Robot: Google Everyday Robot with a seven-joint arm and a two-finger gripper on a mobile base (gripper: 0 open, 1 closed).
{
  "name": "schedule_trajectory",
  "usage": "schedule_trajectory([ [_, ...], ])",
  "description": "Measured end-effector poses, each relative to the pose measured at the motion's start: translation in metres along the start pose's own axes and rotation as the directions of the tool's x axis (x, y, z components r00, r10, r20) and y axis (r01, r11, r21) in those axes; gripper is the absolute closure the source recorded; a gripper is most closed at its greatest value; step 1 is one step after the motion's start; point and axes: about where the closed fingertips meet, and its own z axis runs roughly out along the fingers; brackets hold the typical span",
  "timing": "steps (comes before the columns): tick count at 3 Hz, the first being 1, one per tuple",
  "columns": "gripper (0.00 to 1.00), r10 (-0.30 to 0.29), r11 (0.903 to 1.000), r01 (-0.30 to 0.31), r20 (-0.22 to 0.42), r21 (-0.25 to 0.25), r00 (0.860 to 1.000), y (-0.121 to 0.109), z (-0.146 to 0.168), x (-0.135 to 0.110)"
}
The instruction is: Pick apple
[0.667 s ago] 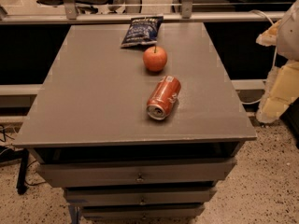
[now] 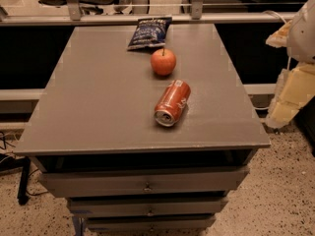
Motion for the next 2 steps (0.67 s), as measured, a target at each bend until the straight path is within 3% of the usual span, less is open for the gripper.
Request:
schedule_trajectory([
  [1,0.00,-0.015,0.9999,0.015,0.059,0.002,0.998,-0.011,0.017,-0.029],
  [2,0.00,-0.020,0.9998,0.020,0.160,0.004,0.987,-0.032,0.040,-0.076],
])
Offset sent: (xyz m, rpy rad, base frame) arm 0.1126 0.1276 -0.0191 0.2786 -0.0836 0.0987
